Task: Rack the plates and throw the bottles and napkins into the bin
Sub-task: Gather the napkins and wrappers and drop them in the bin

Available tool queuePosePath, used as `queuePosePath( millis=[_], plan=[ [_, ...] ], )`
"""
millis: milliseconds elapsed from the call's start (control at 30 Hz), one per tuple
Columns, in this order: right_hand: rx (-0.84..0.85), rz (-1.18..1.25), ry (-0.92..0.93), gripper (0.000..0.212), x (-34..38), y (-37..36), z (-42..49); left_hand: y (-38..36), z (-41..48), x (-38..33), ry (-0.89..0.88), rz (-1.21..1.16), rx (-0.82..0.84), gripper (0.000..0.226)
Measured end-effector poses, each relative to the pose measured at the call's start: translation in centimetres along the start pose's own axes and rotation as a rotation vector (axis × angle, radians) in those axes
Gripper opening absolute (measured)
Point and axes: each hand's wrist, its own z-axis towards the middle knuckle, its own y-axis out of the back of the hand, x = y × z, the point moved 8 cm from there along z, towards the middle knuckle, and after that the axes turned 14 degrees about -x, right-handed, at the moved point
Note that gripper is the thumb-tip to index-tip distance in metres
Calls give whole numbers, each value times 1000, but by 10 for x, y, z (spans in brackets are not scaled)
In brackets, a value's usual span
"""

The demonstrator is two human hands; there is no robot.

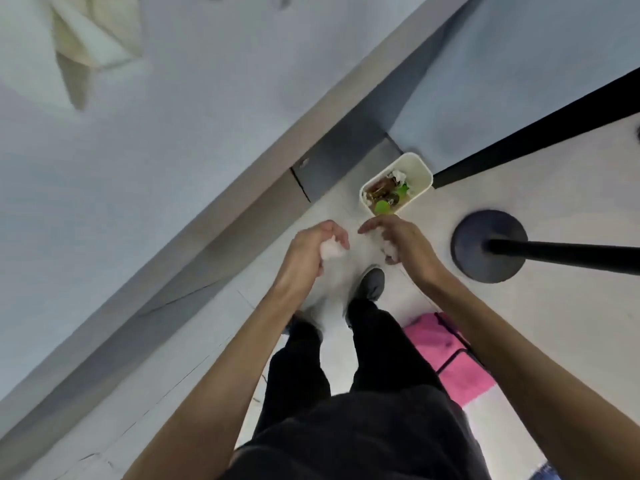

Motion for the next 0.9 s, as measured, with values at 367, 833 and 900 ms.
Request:
queuePosePath(
  millis=[367,833,900],
  plan=[
    [-224,276,-132,41,-159,64,150,-137,167,72,-160,241,82,48],
    [-488,591,-311,15,-356,43,245,-299,424,222,-565,1004,324,19],
    [-491,630,-305,15,-370,42,252,-310,447,246,-594,1131,342,16]
  ],
)
